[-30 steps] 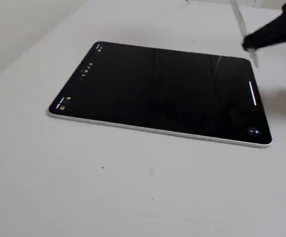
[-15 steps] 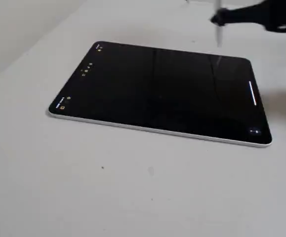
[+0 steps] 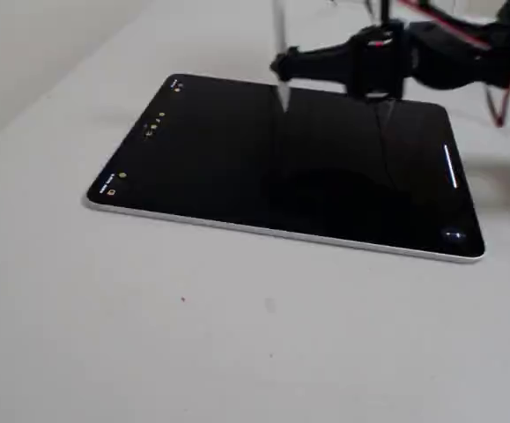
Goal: Draw a circular shape on the ipad using the apple pencil
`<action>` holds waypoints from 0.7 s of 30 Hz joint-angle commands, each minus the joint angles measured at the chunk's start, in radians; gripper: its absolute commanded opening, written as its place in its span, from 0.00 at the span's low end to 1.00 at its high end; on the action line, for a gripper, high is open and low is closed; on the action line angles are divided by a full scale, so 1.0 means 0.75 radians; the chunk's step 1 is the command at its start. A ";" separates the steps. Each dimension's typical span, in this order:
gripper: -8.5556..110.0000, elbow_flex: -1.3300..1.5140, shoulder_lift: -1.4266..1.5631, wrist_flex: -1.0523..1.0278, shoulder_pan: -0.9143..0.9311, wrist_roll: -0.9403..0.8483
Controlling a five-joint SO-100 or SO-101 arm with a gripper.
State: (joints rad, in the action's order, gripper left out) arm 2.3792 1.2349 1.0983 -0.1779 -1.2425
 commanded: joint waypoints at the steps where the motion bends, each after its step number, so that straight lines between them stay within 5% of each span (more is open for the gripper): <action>1: 0.07 -0.180 -0.039 0.002 -0.004 -0.018; 21: 0.07 -0.276 -0.182 -0.063 -0.037 -0.059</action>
State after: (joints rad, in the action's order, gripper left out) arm 2.2411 1.0968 1.0477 -0.1887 -1.2655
